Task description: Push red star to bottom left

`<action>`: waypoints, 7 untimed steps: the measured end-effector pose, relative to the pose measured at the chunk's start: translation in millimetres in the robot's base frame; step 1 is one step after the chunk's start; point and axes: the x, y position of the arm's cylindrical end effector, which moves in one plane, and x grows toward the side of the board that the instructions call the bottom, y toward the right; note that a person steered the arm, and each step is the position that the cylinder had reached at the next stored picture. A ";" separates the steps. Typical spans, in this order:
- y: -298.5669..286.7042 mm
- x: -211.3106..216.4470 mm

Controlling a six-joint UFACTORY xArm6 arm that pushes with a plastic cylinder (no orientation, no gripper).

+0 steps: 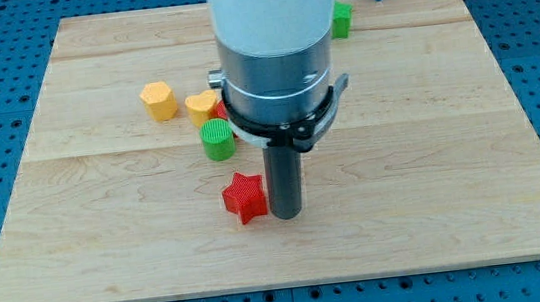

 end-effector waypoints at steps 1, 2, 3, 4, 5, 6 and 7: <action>2.3 -7.4; 1.4 -23.9; -35.8 -21.9; -51.8 -21.9; -69.9 -17.9; -97.4 -12.5; -123.8 -8.7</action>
